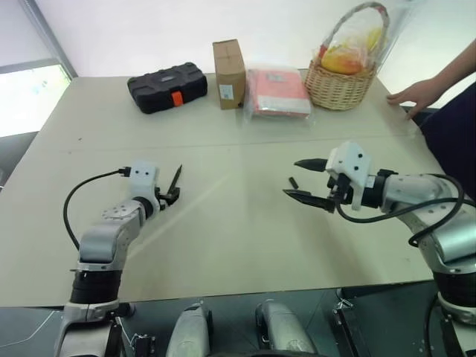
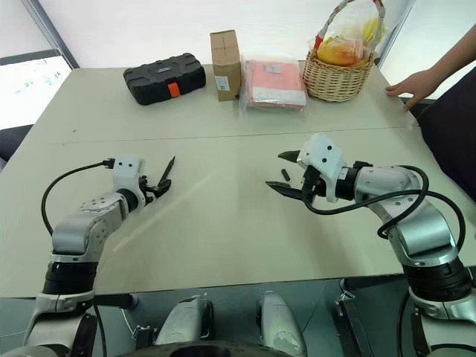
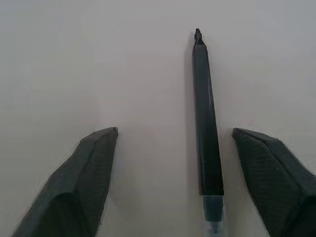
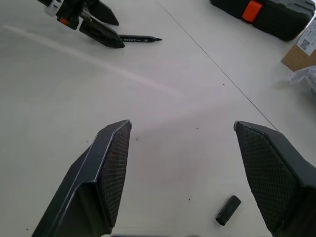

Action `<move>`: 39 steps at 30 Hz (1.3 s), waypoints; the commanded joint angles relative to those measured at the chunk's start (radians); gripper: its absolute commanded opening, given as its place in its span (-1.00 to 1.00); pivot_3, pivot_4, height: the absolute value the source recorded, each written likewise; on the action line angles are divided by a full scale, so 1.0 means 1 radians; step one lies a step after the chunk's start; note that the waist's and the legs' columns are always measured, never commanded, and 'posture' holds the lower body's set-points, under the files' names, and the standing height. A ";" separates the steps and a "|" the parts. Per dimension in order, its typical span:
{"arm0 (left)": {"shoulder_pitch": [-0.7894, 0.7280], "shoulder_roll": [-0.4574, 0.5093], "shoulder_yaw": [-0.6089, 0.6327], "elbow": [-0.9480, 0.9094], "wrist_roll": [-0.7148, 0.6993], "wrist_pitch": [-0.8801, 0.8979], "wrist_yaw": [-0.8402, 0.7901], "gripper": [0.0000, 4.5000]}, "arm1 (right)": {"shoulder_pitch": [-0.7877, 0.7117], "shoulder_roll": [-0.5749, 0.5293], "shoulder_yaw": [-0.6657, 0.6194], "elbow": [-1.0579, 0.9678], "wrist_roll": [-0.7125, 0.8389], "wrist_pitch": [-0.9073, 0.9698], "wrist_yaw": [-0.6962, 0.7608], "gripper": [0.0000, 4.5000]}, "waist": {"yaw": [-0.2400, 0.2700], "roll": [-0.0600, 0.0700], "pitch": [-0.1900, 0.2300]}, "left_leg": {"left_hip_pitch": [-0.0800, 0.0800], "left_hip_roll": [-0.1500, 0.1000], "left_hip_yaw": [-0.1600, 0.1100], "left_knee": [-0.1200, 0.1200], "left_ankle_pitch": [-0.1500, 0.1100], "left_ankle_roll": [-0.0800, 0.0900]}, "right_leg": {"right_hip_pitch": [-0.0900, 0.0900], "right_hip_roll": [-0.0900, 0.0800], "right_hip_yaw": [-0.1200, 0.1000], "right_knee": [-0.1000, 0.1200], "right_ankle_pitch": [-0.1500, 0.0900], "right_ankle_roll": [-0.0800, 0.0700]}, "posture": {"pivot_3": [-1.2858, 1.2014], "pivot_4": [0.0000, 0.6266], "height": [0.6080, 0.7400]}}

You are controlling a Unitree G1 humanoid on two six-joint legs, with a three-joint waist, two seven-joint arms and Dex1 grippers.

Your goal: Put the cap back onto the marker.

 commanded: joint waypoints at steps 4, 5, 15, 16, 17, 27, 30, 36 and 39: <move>0.024 0.003 -0.031 0.050 0.027 0.019 -0.036 -0.69 | -0.019 0.004 -0.013 -0.031 0.011 -0.008 -0.001 0.53 | -0.001 0.001 -0.001 | 0.000 0.000 0.000 0.000 0.000 0.000 | 0.000 0.000 0.000 0.000 0.000 0.000 | 0.03 -0.52 1.00; 0.026 0.004 -0.033 0.050 0.033 0.018 -0.040 -0.90 | -0.020 0.004 -0.013 -0.030 0.011 -0.008 0.000 0.53 | -0.001 0.001 -0.001 | 0.000 0.000 0.000 0.000 0.000 0.000 | 0.000 0.000 0.000 0.000 0.000 0.000 | 0.03 -0.52 1.00; 0.046 0.000 -0.033 0.034 0.046 0.013 -0.071 -0.98 | -0.027 0.009 -0.002 -0.019 0.009 -0.011 0.003 0.53 | -0.002 0.002 -0.001 | 0.001 0.000 0.000 0.000 0.000 0.000 | 0.000 0.000 0.000 0.000 0.000 0.000 | 0.03 -0.52 1.00; 0.050 0.002 -0.034 0.020 0.044 0.011 -0.079 -0.98 | -0.026 0.012 -0.002 -0.018 0.009 -0.012 0.001 0.53 | -0.002 0.002 -0.001 | 0.001 0.000 0.000 0.000 0.000 0.000 | 0.000 0.000 0.000 0.000 0.000 0.000 | 0.03 -0.52 1.00; 0.052 0.003 -0.032 0.002 0.039 0.012 -0.085 -0.98 | -0.026 0.018 -0.004 -0.013 0.009 -0.012 -0.005 0.53 | -0.003 0.002 -0.001 | 0.001 0.000 0.000 0.000 0.000 0.000 | 0.000 0.000 0.000 0.000 0.000 0.000 | 0.03 -0.52 1.00; 0.088 0.107 -0.026 -0.274 0.003 0.030 -0.189 -0.98 | -0.025 0.212 -0.018 0.151 -0.037 0.025 -0.224 0.53 | -0.004 0.000 0.000 | -0.002 0.001 0.000 -0.001 0.000 0.000 | -0.002 0.000 0.002 0.000 0.000 0.000 | 0.03 -0.52 1.00; 0.106 0.148 -0.024 -0.329 -0.003 0.010 -0.231 -0.98 | -0.042 0.269 -0.029 0.210 -0.038 0.075 -0.295 0.53 | -0.005 0.000 0.000 | -0.001 0.001 0.001 -0.001 0.000 0.000 | -0.002 0.000 0.003 0.000 0.000 -0.001 | 0.03 -0.52 1.00; 0.097 0.184 0.006 -0.363 -0.028 0.006 -0.264 -0.98 | -0.027 0.328 -0.021 0.264 -0.074 0.152 -0.405 0.53 | -0.005 0.000 0.000 | -0.002 0.001 0.001 -0.002 0.000 0.000 | -0.003 0.000 0.003 0.000 -0.001 -0.002 | 0.03 -0.52 1.00; 0.096 0.195 0.011 -0.366 -0.031 0.001 -0.267 -0.98 | -0.027 0.377 -0.033 0.302 -0.083 0.174 -0.468 0.53 | -0.006 0.000 0.000 | -0.002 0.001 0.001 -0.002 0.000 0.000 | -0.003 0.000 0.003 0.000 -0.001 -0.002 | 0.03 -0.52 1.00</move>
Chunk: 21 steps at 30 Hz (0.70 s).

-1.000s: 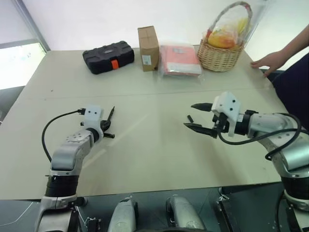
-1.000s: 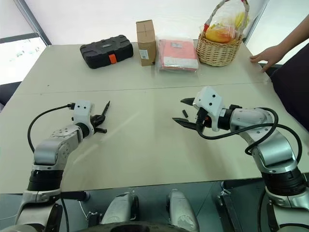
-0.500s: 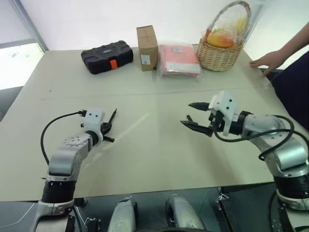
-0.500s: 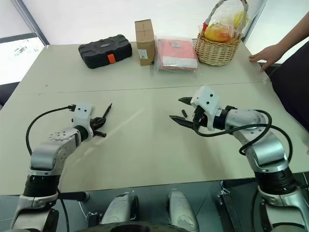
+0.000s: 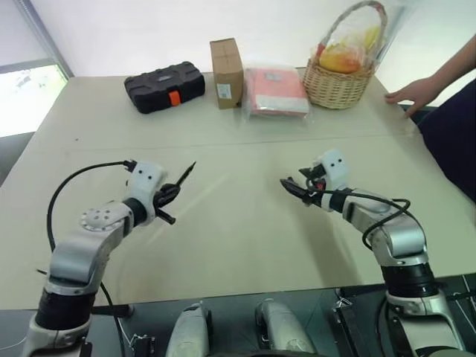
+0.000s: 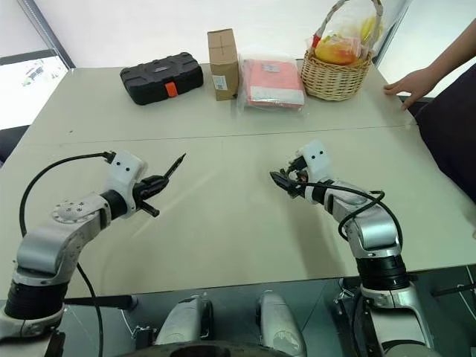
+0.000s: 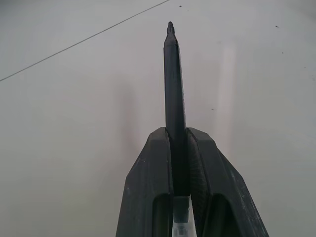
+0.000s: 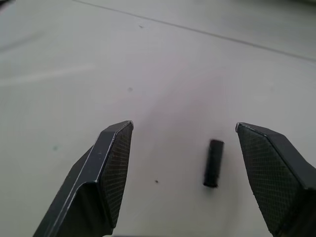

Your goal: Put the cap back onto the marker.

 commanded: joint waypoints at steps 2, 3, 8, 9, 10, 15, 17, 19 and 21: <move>-0.006 0.014 0.038 -0.046 -0.014 -0.018 -0.007 -0.98 | -0.012 0.056 -0.024 0.049 -0.030 -0.007 -0.084 0.53 | -0.001 0.000 0.000 | 0.000 0.000 0.000 0.000 0.000 0.000 | 0.000 0.000 0.000 0.000 0.000 0.000 | 0.03 -0.52 1.00; -0.005 0.014 0.039 -0.048 -0.015 -0.018 -0.008 -0.98 | -0.012 0.064 -0.021 0.066 -0.040 -0.016 -0.094 0.53 | -0.002 0.000 0.000 | 0.000 0.000 0.000 0.000 0.000 0.000 | 0.000 0.000 0.000 0.000 0.001 0.001 | 0.03 -0.52 1.00; 0.007 0.014 0.037 -0.064 -0.025 -0.013 -0.008 -0.98 | -0.005 0.096 -0.009 0.114 -0.063 -0.052 -0.107 0.53 | -0.003 0.000 0.000 | 0.000 0.000 0.000 0.000 0.000 0.000 | 0.000 0.000 0.000 0.000 0.001 0.002 | 0.03 -0.52 1.00; 0.008 0.015 0.037 -0.065 -0.026 -0.013 -0.008 -0.98 | -0.005 0.099 -0.009 0.121 -0.068 -0.059 -0.109 0.53 | -0.003 0.000 0.000 | 0.000 0.000 0.000 0.000 0.000 0.000 | 0.000 0.000 0.000 0.000 0.001 0.002 | 0.03 -0.52 1.00; 0.008 0.015 0.038 -0.064 -0.028 -0.015 -0.007 -0.98 | -0.005 0.103 -0.011 0.128 -0.069 -0.061 -0.113 0.53 | -0.003 0.000 0.000 | 0.000 0.000 0.000 0.000 0.000 0.000 | 0.000 0.000 0.000 0.000 0.001 0.002 | 0.03 -0.52 1.00; 0.009 0.012 0.044 -0.062 -0.032 -0.017 -0.003 -0.98 | -0.001 0.111 -0.014 0.155 -0.079 -0.079 -0.110 0.53 | -0.004 0.000 0.000 | 0.000 0.000 0.000 0.000 0.000 0.000 | 0.000 0.000 0.000 0.000 0.001 0.002 | 0.03 -0.52 1.00; 0.009 0.011 0.043 -0.060 -0.034 -0.020 -0.006 -0.99 | 0.005 0.111 -0.008 0.157 -0.085 -0.083 -0.106 0.42 | -0.003 0.000 0.000 | 0.001 0.000 0.000 0.000 0.000 0.000 | 0.000 0.000 0.000 0.000 0.001 0.002 | 0.03 -0.52 1.00; 0.011 0.012 0.043 -0.055 -0.033 -0.027 -0.008 -1.00 | 0.010 0.111 -0.002 0.157 -0.093 -0.088 -0.104 0.16 | -0.003 0.000 0.000 | 0.000 0.000 0.000 0.000 0.000 0.000 | 0.000 0.000 0.000 0.000 0.001 0.002 | 0.03 -0.52 1.00; 0.011 0.013 0.043 -0.047 -0.033 -0.034 -0.011 -1.00 | 0.012 0.108 0.008 0.157 -0.106 -0.099 -0.098 -0.30 | -0.004 0.000 0.000 | 0.000 0.000 0.000 0.000 0.000 0.000 | 0.000 0.000 0.000 0.000 0.001 0.002 | 0.03 -0.52 1.00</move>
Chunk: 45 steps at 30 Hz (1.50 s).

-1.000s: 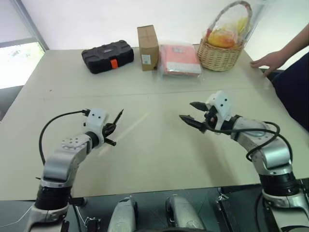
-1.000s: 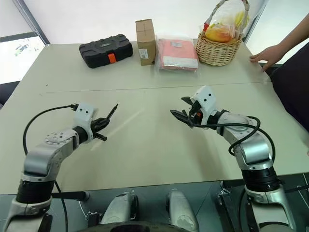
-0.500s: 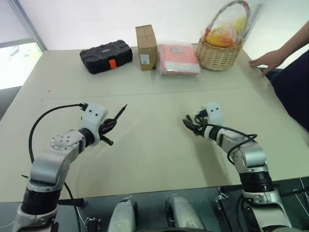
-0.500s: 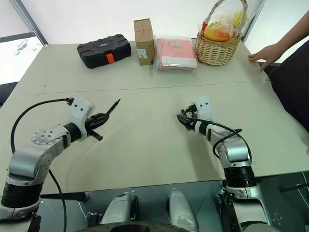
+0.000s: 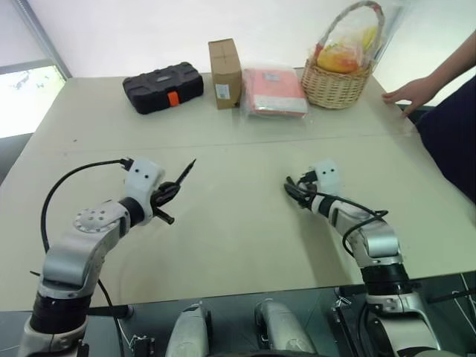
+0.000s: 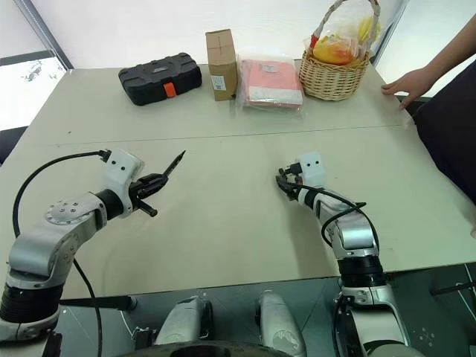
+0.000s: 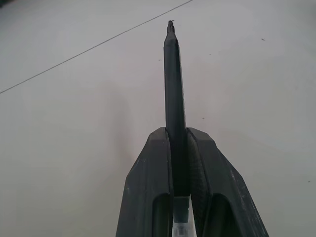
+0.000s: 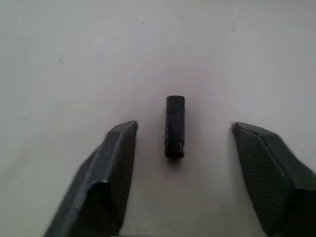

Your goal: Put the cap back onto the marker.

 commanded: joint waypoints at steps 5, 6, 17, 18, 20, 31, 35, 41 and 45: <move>0.002 0.012 0.020 -0.002 -0.001 -0.048 -0.017 -1.00 | 0.007 0.004 0.021 0.005 -0.026 -0.009 0.025 -0.97 | -0.006 0.000 0.000 | 0.000 0.001 0.000 -0.001 0.000 0.000 | 0.000 0.000 0.000 0.000 0.000 0.000 | 0.03 -0.52 1.00; 0.003 0.012 0.020 0.000 -0.002 -0.051 -0.019 -1.00 | 0.006 0.003 0.022 0.006 -0.028 -0.009 0.027 -0.97 | -0.008 0.000 0.000 | 0.000 0.001 0.000 -0.001 0.000 0.000 | 0.000 0.001 0.000 0.000 0.000 0.000 | 0.03 -0.52 1.00; -0.035 0.119 -0.126 0.189 0.082 -0.435 -0.313 -1.00 | -0.088 -0.262 0.172 -0.071 -0.102 -0.194 0.391 -0.97 | -0.020 0.001 0.001 | -0.001 0.000 0.001 -0.001 0.000 0.000 | -0.002 0.000 -0.001 0.000 -0.001 -0.002 | 0.03 -0.52 1.00; -0.055 0.130 -0.149 0.220 0.098 -0.480 -0.348 -1.00 | -0.105 -0.301 0.193 -0.074 -0.108 -0.229 0.453 -0.97 | -0.020 0.001 0.001 | -0.001 0.000 0.002 -0.001 0.000 0.000 | -0.002 0.000 -0.001 0.000 -0.001 -0.002 | 0.03 -0.52 1.00; -0.101 0.143 -0.189 0.285 0.126 -0.567 -0.415 -1.00 | -0.140 -0.361 0.226 -0.074 -0.114 -0.285 0.563 -0.97 | -0.020 0.001 0.001 | -0.001 0.000 0.002 -0.001 0.000 0.000 | -0.002 0.000 -0.001 0.000 -0.001 -0.002 | 0.03 -0.52 1.00; -0.340 0.098 -0.291 0.584 0.200 -0.893 -0.642 -1.00 | -0.348 -0.362 0.313 -0.047 -0.101 -0.332 0.843 -0.97 | -0.020 0.001 0.002 | -0.002 0.000 0.003 0.000 -0.001 0.002 | -0.003 0.001 -0.001 0.000 0.000 0.001 | 0.03 -0.52 1.00; -0.348 0.090 -0.286 0.589 0.196 -0.905 -0.667 -1.00 | -0.372 -0.337 0.319 -0.022 -0.118 -0.348 0.850 -0.97 | -0.016 0.001 0.002 | -0.003 0.000 0.003 0.000 -0.002 0.003 | -0.004 0.001 -0.001 0.000 0.000 0.001 | 0.03 -0.52 1.00; -0.343 0.087 -0.277 0.581 0.199 -0.907 -0.674 -1.00 | -0.376 -0.319 0.319 -0.012 -0.130 -0.354 0.856 -0.97 | -0.013 0.001 0.002 | -0.003 0.000 0.003 0.000 -0.002 0.003 | -0.005 0.001 -0.001 0.001 0.000 0.001 | 0.03 -0.52 1.00; -0.334 0.090 -0.274 0.563 0.197 -0.898 -0.671 -1.00 | -0.368 -0.318 0.319 -0.009 -0.136 -0.359 0.861 -0.97 | -0.013 0.001 0.002 | -0.003 0.000 0.003 0.000 -0.002 0.003 | -0.005 0.001 -0.001 0.001 0.000 0.001 | 0.03 -0.52 1.00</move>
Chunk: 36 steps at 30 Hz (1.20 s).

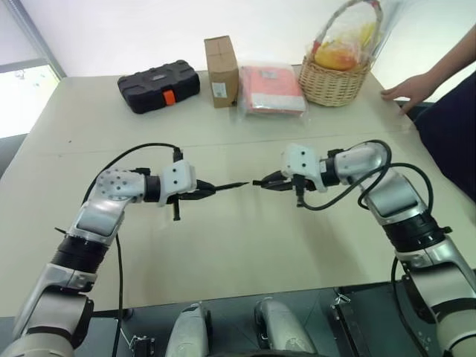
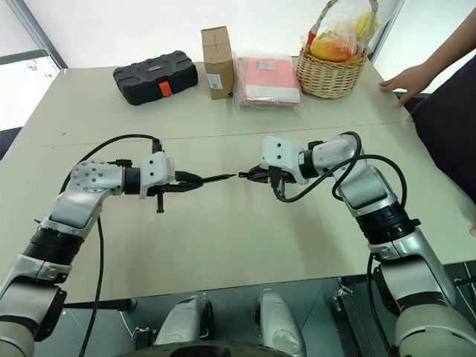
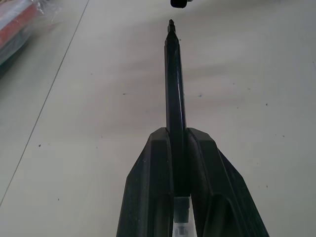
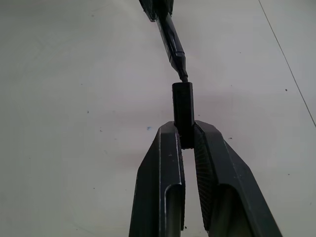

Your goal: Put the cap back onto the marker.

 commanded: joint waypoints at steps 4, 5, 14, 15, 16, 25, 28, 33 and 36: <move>-0.004 0.006 0.026 -0.047 -0.003 0.002 0.007 -1.00 | -0.016 0.005 -0.009 0.000 -0.014 -0.027 0.007 -0.97 | -0.001 0.000 0.000 | 0.000 0.000 0.000 0.000 0.000 0.000 | 0.000 0.000 0.000 0.000 0.000 0.000 | 0.03 -0.52 1.00; -0.003 0.005 0.027 -0.051 -0.004 0.005 0.008 -1.00 | -0.016 0.008 -0.010 0.002 -0.015 -0.027 0.006 -0.97 | -0.001 0.000 0.000 | 0.000 0.000 0.000 0.000 0.000 0.000 | 0.000 0.000 0.000 0.000 0.000 0.000 | 0.03 -0.52 1.00; 0.004 0.005 0.031 -0.063 -0.008 0.017 0.009 -1.00 | -0.017 0.025 -0.006 0.025 -0.029 -0.030 0.001 -0.97 | 0.000 0.000 0.000 | 0.001 0.000 0.000 0.001 0.000 0.000 | 0.000 0.000 0.000 0.002 0.000 0.000 | 0.03 -0.52 1.00; 0.004 0.004 0.031 -0.064 -0.008 0.019 0.010 -1.00 | -0.015 0.028 -0.007 0.022 -0.029 -0.028 0.001 -0.97 | 0.000 0.000 0.000 | 0.001 0.000 0.000 0.001 0.000 0.000 | 0.000 0.000 0.000 0.002 0.000 0.000 | 0.03 -0.52 1.00; 0.005 0.004 0.031 -0.065 -0.008 0.020 0.010 -1.00 | -0.014 0.029 -0.007 0.019 -0.030 -0.026 0.001 -0.97 | 0.000 0.000 0.000 | 0.001 0.000 0.000 0.001 0.000 0.000 | 0.000 0.000 0.000 0.002 0.000 0.000 | 0.03 -0.52 1.00; 0.003 -0.001 0.028 -0.063 -0.008 0.020 0.009 -1.00 | -0.004 0.042 -0.005 0.002 -0.035 -0.014 0.000 -0.97 | -0.001 0.000 0.000 | 0.001 0.000 0.000 0.001 0.000 0.000 | 0.000 0.000 0.000 0.004 0.000 0.000 | 0.03 -0.52 1.00; 0.002 -0.003 0.025 -0.062 -0.007 0.020 0.008 -1.00 | 0.001 0.044 -0.004 -0.012 -0.031 -0.005 0.002 -0.97 | -0.001 0.000 0.000 | 0.001 0.000 0.000 0.001 0.000 0.000 | 0.000 0.000 0.000 0.004 0.000 0.000 | 0.03 -0.52 1.00; 0.001 -0.007 0.021 -0.059 -0.005 0.018 0.007 -1.00 | -0.001 0.050 -0.005 -0.019 -0.030 0.001 0.001 -0.97 | -0.001 0.000 0.000 | 0.001 0.000 0.000 0.002 0.000 0.000 | 0.000 0.000 0.000 0.005 0.000 0.000 | 0.03 -0.52 1.00; 0.001 -0.009 0.018 -0.058 -0.004 0.018 0.005 -1.00 | -0.007 0.057 -0.005 -0.018 -0.030 0.004 -0.003 -0.97 | -0.001 0.000 0.000 | 0.001 0.000 0.000 0.002 0.000 0.000 | -0.001 0.000 0.000 0.005 0.000 0.000 | 0.03 -0.52 1.00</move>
